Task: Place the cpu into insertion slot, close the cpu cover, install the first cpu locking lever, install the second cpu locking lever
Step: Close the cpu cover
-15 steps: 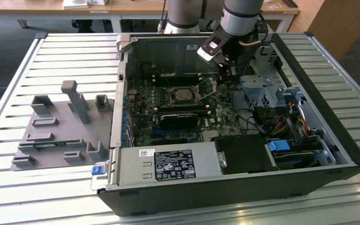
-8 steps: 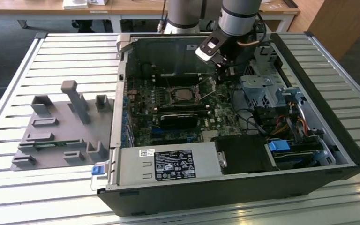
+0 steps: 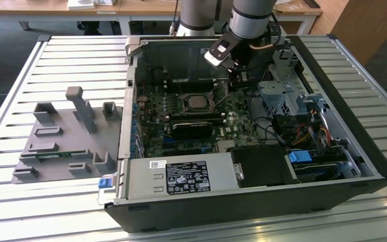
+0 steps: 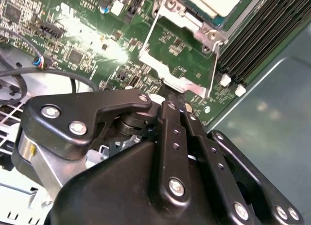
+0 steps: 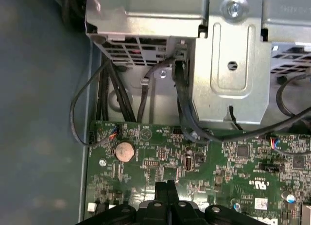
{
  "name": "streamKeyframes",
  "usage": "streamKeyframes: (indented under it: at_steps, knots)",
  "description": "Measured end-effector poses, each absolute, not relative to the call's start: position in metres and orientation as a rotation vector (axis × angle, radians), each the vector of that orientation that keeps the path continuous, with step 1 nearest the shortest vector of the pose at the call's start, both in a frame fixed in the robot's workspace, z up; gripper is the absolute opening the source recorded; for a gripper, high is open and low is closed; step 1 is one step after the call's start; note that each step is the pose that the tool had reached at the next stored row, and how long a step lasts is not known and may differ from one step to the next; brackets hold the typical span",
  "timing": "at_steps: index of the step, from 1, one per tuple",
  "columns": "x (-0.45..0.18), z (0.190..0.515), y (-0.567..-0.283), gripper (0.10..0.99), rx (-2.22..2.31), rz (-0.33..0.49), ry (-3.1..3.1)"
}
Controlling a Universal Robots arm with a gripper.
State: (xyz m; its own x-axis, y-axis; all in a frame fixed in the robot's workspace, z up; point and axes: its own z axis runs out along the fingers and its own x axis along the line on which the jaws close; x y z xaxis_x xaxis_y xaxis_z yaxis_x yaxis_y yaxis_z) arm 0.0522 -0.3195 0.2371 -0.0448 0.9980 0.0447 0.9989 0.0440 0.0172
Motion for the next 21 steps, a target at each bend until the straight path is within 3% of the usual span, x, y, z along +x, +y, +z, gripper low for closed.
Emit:
streamKeyframes:
  at_steps: [21]
  knots:
    - [0.026, 0.235, -0.319, 0.106, -2.157, -0.067, -2.255]
